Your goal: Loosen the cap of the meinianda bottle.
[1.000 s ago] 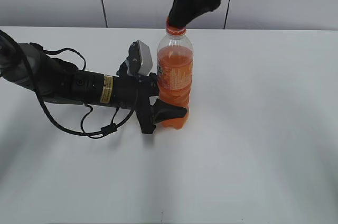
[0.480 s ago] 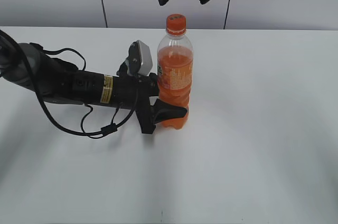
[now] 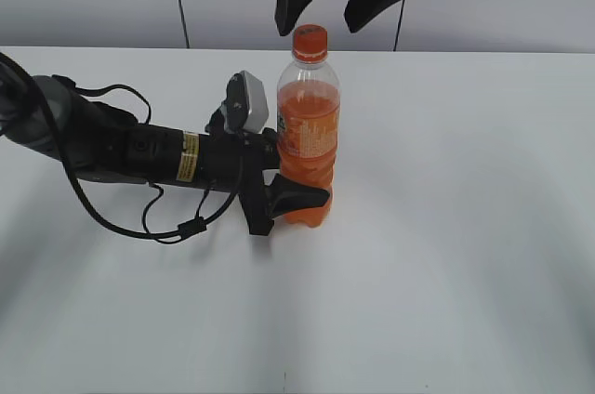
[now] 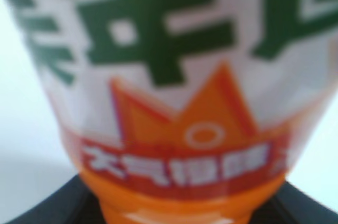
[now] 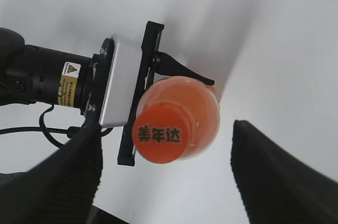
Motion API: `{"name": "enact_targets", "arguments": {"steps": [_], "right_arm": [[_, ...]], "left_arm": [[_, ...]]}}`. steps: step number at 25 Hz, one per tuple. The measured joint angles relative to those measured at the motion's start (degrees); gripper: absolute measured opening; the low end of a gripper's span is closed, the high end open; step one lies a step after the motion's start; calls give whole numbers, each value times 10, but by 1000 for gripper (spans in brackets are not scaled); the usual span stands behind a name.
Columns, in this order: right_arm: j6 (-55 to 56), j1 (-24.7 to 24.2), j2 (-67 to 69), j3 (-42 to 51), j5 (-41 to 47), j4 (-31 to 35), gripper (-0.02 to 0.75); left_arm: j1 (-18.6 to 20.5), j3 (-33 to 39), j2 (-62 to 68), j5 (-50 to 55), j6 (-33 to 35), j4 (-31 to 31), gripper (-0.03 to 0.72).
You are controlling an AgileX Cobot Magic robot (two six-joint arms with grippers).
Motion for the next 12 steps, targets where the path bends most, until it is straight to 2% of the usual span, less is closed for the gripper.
{"name": "enact_targets", "arguments": {"steps": [6,12], "right_arm": [[0,0,14,0,0,0,550],[0,0,18,0,0,0,414]], "left_arm": [[0,0,0,0,0,0,402],[0,0,0,0,0,0,402]]}}
